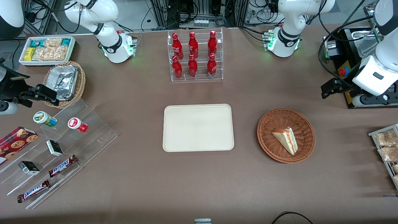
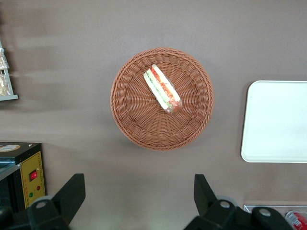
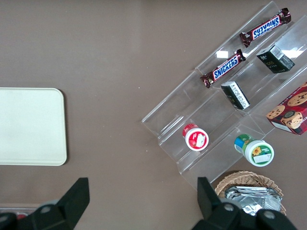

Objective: Place sandwich from basket to tray
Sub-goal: 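Move the left gripper over the sandwich in the wicker basket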

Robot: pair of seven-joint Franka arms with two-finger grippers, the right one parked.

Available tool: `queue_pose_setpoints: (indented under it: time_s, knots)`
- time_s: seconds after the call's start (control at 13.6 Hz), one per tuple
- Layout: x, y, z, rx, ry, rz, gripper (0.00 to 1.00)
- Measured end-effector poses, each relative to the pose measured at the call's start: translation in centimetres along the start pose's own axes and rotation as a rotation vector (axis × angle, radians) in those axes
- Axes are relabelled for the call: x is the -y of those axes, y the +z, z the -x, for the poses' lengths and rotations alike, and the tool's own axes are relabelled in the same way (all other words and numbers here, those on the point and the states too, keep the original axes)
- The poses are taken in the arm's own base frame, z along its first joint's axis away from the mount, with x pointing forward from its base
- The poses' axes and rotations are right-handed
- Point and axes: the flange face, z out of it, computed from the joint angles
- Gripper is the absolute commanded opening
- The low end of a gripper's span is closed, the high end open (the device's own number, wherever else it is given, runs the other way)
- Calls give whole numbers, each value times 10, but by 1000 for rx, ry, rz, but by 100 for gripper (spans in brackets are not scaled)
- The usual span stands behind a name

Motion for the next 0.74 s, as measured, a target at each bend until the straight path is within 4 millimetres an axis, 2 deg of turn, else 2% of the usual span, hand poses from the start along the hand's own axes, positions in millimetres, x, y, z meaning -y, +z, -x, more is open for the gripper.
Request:
queue_pose_setpoints:
  time_s: [0.29,0.44,0.59,0.74]
  knots:
    - [0,8,-4,20,1,-3,100]
    - [2,23,-10,44,-10,-16,100]
    - [4,49,-24,70,-83,-32,100]
    - [2,89,-40,62,-231,-35,100]
